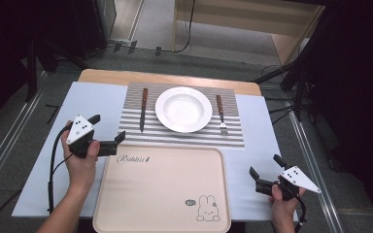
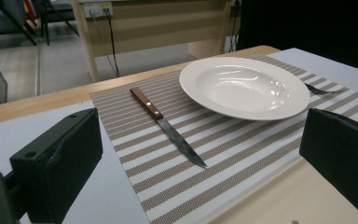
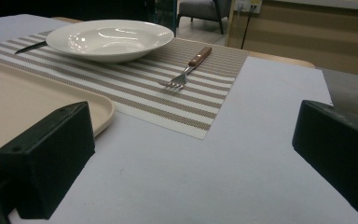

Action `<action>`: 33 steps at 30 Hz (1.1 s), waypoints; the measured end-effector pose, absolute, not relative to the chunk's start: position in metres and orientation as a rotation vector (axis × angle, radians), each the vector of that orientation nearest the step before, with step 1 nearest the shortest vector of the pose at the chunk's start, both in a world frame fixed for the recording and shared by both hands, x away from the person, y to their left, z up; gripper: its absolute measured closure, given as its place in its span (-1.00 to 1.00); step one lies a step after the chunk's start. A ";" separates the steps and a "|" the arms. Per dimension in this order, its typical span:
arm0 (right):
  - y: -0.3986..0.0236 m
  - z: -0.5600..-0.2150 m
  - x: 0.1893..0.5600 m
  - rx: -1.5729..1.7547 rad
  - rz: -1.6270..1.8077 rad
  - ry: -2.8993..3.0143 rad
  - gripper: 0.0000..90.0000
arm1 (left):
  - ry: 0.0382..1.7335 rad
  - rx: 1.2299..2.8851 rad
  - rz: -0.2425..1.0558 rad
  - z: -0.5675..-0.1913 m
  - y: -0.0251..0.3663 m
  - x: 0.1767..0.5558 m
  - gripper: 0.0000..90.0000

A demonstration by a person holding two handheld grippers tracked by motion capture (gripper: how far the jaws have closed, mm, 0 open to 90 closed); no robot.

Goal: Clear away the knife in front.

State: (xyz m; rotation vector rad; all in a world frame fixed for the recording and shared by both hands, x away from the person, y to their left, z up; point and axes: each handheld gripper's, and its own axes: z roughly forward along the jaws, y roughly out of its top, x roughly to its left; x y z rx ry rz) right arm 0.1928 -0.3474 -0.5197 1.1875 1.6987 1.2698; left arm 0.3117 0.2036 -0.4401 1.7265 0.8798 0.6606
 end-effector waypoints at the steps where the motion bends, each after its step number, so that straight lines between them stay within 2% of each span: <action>1: -0.347 -0.520 0.193 1.188 1.270 1.699 -1.00 | 0.879 1.728 0.660 -0.440 0.201 0.315 -1.00; 15: -0.346 -0.520 0.194 1.173 1.266 1.710 -1.00 | 0.885 1.785 0.649 -0.424 0.169 0.356 -1.00; 33: -0.345 -0.520 0.194 1.158 1.265 1.727 -1.00 | 0.973 1.823 0.595 -0.433 0.148 0.409 -1.00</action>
